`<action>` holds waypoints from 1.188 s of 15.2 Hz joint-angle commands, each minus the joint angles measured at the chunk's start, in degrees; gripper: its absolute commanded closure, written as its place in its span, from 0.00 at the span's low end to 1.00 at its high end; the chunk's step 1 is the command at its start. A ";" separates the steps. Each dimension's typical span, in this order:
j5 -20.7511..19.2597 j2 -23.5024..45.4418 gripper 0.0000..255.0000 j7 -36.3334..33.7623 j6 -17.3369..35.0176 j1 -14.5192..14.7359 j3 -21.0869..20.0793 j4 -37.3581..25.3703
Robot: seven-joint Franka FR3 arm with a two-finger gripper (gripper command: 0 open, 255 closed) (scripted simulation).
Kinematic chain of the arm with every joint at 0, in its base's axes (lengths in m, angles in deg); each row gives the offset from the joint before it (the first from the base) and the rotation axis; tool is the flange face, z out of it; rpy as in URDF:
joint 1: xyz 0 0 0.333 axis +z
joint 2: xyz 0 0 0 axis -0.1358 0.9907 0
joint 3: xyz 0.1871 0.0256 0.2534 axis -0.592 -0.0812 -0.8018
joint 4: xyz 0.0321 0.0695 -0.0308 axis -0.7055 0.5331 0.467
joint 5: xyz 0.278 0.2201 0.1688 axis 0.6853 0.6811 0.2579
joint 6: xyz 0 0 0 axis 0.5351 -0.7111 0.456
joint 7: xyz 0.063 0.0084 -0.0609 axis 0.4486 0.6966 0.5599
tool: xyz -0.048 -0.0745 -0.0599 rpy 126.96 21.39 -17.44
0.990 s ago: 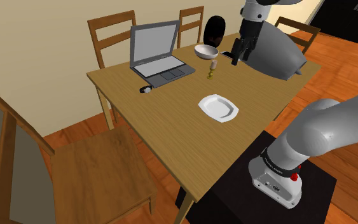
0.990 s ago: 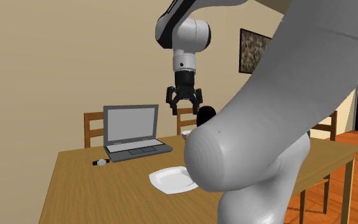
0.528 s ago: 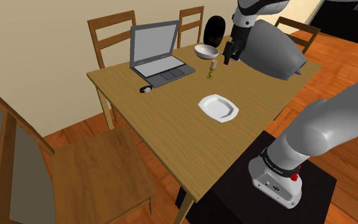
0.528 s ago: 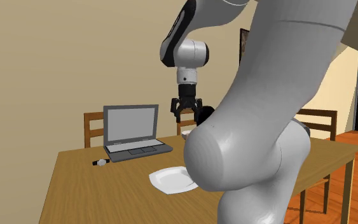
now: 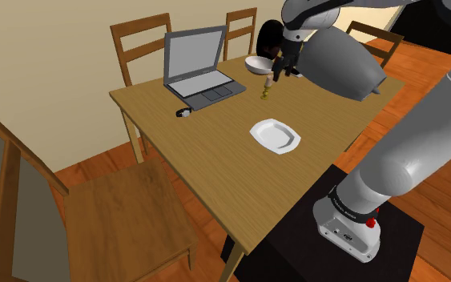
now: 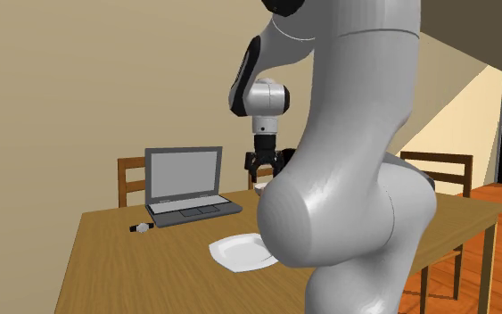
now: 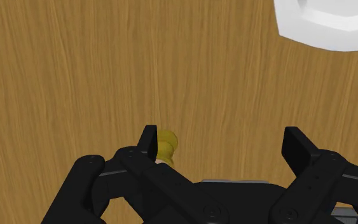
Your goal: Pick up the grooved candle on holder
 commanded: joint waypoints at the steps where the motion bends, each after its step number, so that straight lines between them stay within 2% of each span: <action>1: 1.61 4.37 0.00 2.07 1.73 -0.46 0.64 -3.04; 7: 6.63 16.49 0.00 7.29 4.15 -2.90 0.99 -13.52; 16: 7.94 19.24 0.00 8.13 9.18 -3.26 0.51 -11.06; 17: 7.94 19.22 1.00 8.19 9.17 -3.30 0.53 -11.06; 18: 7.95 19.25 1.00 8.18 9.09 -3.31 0.53 -11.16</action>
